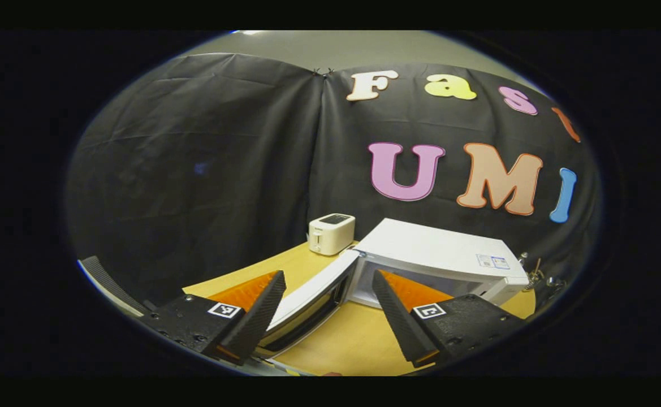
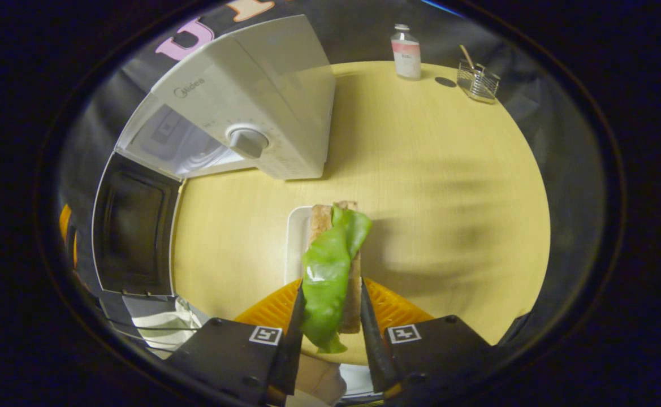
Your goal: Open the microwave oven with the left hand, put the food in, and close the microwave oven.
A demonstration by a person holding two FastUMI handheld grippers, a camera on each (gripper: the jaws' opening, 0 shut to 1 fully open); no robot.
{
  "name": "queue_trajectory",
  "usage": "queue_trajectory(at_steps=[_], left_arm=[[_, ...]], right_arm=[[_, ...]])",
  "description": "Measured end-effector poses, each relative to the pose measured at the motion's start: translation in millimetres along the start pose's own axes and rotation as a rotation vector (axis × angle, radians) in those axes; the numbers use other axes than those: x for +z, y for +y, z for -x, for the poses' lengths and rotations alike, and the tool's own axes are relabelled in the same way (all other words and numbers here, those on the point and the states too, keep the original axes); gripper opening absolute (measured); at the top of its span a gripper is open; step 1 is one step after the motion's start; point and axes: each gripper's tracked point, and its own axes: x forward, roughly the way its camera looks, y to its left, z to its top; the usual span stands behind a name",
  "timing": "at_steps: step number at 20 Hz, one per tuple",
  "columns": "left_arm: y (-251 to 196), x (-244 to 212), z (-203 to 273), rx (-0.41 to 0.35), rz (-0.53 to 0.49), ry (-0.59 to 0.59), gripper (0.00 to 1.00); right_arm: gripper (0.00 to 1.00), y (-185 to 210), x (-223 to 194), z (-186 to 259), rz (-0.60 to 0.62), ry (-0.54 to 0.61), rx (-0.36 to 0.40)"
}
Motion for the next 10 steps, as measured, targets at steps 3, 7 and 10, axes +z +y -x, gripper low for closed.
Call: queue_trajectory(at_steps=[3, 7, 10], left_arm=[[-3, -2, -1, -0.012, 0.007, 0.004, 0.95], [1, -6, 2, -0.018, 0.021, 0.013, 0.95], [7, -7, 3, -0.025, 0.029, 0.009, 0.95]], right_arm=[[0.38, 1, -4, 1, 0.013, 0.003, -0.023], [0.44, 1, -3, 11, 0.003, -0.027, -0.055], [0.44, 1, 0, 29, -0.019, -0.067, -0.056]])
